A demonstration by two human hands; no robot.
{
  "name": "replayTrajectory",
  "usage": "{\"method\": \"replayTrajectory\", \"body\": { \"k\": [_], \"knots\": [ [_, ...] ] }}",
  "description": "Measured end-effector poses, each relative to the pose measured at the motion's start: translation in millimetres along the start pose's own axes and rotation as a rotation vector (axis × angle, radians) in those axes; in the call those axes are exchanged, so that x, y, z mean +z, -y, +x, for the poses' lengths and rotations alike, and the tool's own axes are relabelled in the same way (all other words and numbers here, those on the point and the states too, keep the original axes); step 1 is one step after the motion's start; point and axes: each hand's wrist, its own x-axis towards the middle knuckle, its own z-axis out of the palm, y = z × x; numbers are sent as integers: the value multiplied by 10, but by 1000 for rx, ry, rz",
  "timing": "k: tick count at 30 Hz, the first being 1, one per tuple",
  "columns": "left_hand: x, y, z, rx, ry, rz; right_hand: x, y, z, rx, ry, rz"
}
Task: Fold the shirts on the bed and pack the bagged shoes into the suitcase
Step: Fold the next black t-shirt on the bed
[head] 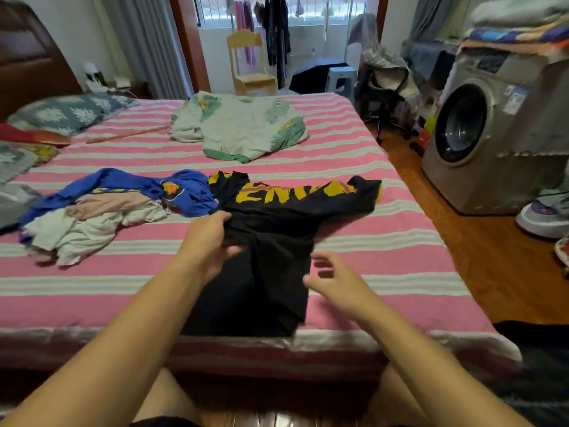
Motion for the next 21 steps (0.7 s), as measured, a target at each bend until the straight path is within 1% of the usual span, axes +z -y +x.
{"method": "replayTrajectory", "body": {
  "k": [1, 2, 3, 4, 6, 8, 9, 10, 11, 13, 15, 16, 18, 20, 21],
  "knots": [
    [-20, -56, -45, -35, 43, -35, 251, -110, -38, 51, 124, -80],
    [19, -115, -111, -57, 96, -54, 516, -151, -46, 63, 164, -143],
    [93, -176, -160, -70, 134, -60, 777, -126, -33, 62, 109, -158],
    [197, -263, -220, -68, 180, -62, 987, -60, 22, 71, -26, -130],
    [417, -491, -310, -41, 275, -49, 1185, 131, 203, 85, -368, 24],
    [580, -770, -360, 24, 322, -46, 1087, 231, 420, 114, -602, 218],
    [613, -902, -352, 61, 309, -55, 941, 255, 500, 172, -639, 299],
    [612, -1029, -327, 100, 260, -67, 772, 237, 578, 254, -630, 319],
    [578, -1142, -250, 133, 195, -83, 574, 192, 654, 324, -623, 289],
    [432, -1415, -80, 182, 79, -171, 116, 148, 793, 362, -638, 138],
    [237, -1816, 107, 261, 18, -354, -413, 319, 989, 297, -725, 18],
    [147, -2057, 181, 322, 3, -457, -706, 514, 1092, 223, -782, 0],
    [-57, -2517, 301, 449, -27, -607, -1277, 1073, 1287, 2, -900, -9],
    [-342, -2709, 503, 479, -128, -659, -1657, 1618, 1390, -198, -933, -88],
    [-494, -2658, 607, 445, -203, -645, -1721, 1782, 1403, -241, -913, -160]
  ]
}}
